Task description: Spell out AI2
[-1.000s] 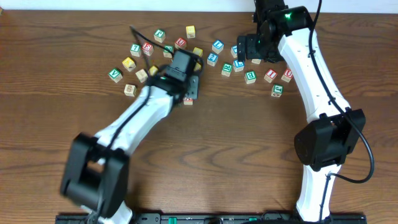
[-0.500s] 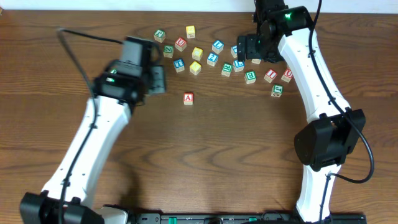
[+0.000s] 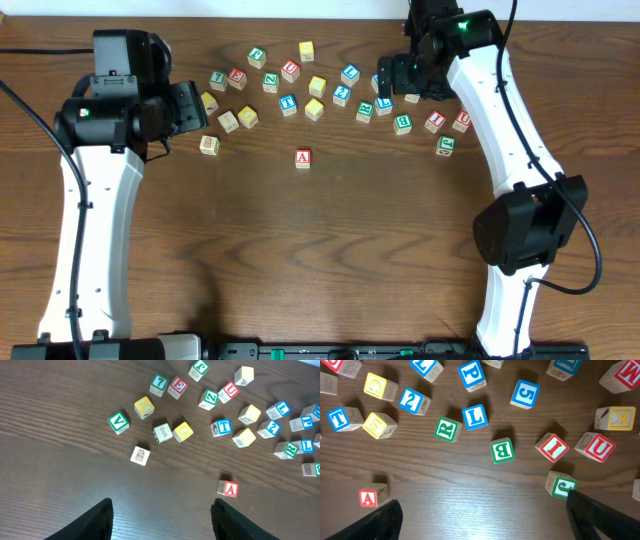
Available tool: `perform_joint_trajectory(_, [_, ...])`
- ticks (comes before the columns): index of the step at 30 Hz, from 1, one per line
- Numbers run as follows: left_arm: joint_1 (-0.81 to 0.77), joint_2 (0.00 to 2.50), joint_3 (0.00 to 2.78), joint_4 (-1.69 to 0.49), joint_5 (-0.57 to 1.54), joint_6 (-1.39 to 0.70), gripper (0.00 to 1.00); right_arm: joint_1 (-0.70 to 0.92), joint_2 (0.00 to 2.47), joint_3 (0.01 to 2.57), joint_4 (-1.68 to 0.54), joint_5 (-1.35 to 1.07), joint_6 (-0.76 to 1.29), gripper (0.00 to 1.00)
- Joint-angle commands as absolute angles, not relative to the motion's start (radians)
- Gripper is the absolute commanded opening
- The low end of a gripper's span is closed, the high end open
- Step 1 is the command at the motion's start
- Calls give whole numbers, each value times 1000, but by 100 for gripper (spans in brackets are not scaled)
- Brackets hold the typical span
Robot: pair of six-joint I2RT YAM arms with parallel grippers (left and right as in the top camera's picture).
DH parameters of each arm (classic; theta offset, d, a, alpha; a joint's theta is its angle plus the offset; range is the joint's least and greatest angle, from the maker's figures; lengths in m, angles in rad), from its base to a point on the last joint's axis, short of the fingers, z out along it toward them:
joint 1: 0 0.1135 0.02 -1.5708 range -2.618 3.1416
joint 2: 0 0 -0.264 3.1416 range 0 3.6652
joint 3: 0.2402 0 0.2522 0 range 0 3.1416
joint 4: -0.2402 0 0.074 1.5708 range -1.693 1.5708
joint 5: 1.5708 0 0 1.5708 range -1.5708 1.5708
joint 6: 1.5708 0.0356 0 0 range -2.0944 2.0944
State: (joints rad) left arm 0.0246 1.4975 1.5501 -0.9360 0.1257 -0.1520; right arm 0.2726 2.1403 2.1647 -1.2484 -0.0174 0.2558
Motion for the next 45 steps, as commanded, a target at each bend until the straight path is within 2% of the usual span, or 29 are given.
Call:
perform_joint_trajectory(1, [30,1489,1569,-927,138,-127,62,289,2138,2162,-1248,-36,265,99])
perform_joint_trajectory(6, [30,1490,1569,-919,139,-128,62,290,2138,2162,-1240,-20,271,98])
perform_joint_trajectory(7, [30,1490,1568,-919,139,-128,66,289,2138,2162,-1238,-5,292,97])
perform_joint_trajectory(15, [30,1498,1564,-919,139,-128,67,279,2143,2162,-1262,116,532,89])
perform_joint_trajectory(19, [30,1498,1560,-919,139,-128,68,253,2157,2160,-1275,120,588,83])
perform_joint_trajectory(27, [29,1499,1560,-918,139,-135,68,188,2231,2160,-1312,87,614,75])
perform_joint_trajectory(37, [29,1502,1559,-918,139,-135,68,143,2360,2160,-1317,86,652,70])
perform_joint_trajectory(40, [29,1504,1559,-918,139,-135,68,134,2378,2160,-1296,87,658,70])
perform_joint_trajectory(45, [28,1514,1559,-918,139,-135,68,121,2399,2160,-1221,88,659,64])
